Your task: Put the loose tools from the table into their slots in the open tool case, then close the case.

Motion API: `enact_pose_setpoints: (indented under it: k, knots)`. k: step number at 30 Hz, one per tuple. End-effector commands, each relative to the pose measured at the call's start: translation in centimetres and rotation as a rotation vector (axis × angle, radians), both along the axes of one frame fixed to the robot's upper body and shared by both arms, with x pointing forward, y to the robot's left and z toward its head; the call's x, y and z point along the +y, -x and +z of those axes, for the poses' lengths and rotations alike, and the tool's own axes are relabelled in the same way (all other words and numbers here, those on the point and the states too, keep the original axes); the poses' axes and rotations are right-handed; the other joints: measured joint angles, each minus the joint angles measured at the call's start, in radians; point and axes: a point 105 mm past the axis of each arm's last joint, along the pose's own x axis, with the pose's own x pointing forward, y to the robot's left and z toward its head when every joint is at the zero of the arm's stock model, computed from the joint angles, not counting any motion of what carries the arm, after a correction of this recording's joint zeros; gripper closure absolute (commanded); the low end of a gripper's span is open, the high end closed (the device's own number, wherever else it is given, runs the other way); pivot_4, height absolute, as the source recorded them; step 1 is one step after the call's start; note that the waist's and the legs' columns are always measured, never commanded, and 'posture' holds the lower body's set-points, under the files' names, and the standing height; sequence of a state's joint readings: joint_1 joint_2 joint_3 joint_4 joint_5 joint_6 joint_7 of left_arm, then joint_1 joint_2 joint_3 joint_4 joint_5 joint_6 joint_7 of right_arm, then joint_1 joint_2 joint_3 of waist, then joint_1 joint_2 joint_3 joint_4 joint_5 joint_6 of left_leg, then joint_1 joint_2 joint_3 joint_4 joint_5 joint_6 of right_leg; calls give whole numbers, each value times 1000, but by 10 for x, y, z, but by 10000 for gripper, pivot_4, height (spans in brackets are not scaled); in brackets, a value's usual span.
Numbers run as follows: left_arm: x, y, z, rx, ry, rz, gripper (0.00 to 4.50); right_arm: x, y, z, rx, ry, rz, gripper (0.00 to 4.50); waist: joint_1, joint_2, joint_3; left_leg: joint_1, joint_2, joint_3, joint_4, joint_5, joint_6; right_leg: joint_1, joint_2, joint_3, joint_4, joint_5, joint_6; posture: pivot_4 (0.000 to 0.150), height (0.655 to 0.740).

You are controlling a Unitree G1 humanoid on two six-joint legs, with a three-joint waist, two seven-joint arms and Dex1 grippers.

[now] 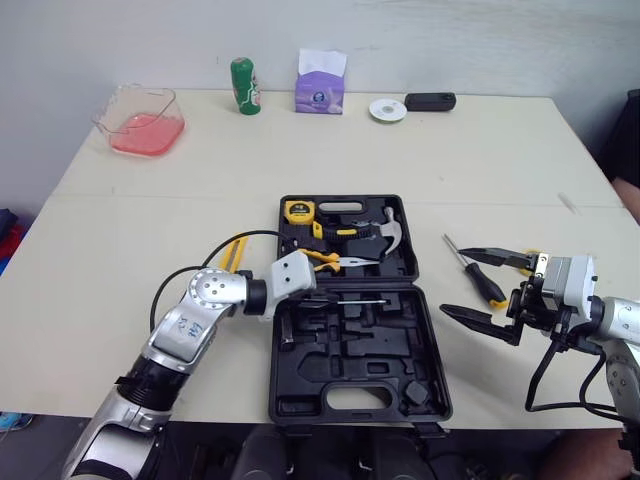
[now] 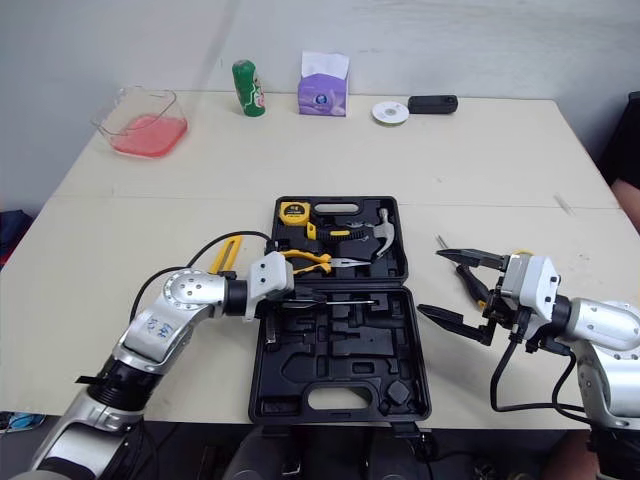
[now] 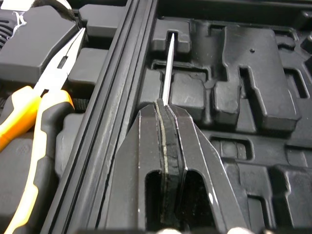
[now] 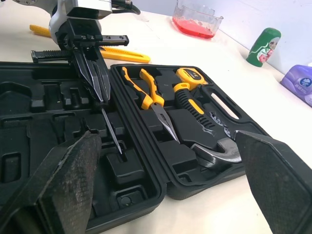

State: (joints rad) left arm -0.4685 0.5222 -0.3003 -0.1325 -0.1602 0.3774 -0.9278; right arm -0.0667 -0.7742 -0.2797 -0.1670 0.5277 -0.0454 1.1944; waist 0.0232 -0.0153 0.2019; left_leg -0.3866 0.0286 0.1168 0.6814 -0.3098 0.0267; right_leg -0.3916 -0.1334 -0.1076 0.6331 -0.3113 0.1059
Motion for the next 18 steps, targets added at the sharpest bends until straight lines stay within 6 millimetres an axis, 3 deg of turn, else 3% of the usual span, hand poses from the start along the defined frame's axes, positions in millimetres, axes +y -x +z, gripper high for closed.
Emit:
enact_pose_setpoints:
  k: [1,8,13,18]
  knots:
    - [7,2,-28,86,-100,38,44398,3,2,7,-40,-1,8,0,0,0,0,0,0,0,0,0,0,0,0,0,0,0,0,1500,7400]
    - [15,-8,-51,153,-178,155,44398,3,2,5,-38,-6,4,0,3,4,-6,2,0,-1,0,-1,1,3,-1,0,-1,0,0,1500,7400]
    - [24,-3,-72,264,-278,194,44398,3,3,3,-37,-15,1,0,2,7,-16,17,2,-4,-2,-8,0,21,-1,2,-8,0,0,1500,7400]
    - [21,-2,-68,229,-271,170,44398,1,6,-4,-24,-20,-8,0,0,11,-32,19,3,-4,-3,-12,2,23,-6,3,-10,0,-1,1500,7400]
